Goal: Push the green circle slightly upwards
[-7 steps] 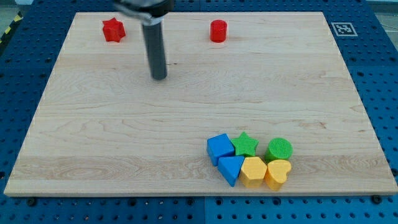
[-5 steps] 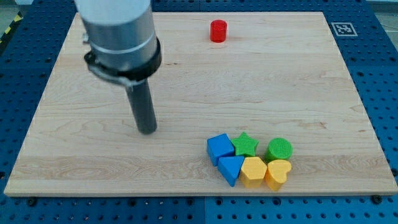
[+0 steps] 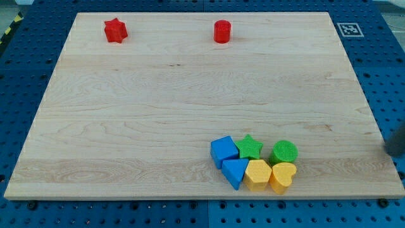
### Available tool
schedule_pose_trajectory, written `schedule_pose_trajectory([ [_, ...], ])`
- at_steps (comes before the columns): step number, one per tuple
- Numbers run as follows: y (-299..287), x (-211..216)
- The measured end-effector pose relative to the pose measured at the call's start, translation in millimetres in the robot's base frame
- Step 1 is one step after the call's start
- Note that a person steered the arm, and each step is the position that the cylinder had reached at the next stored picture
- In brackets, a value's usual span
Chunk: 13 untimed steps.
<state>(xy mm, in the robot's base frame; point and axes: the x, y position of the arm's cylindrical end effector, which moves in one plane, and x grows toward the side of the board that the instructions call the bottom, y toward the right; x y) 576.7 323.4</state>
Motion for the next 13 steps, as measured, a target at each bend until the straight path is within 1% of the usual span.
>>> schedule_pose_trajectory([
  [1,13.2,38.6],
  [2,-6.4,41.2],
  [3,-6.4,41.2],
  [6,-71.8,40.9],
  [7,-77.8,41.8],
  [8,-101.4,41.1],
  [9,-159.2,28.2],
  [10,-190.3,2.8],
  [11,-193.3,-35.8],
  [12,-171.9,-20.0],
  [13,-141.6,35.8],
])
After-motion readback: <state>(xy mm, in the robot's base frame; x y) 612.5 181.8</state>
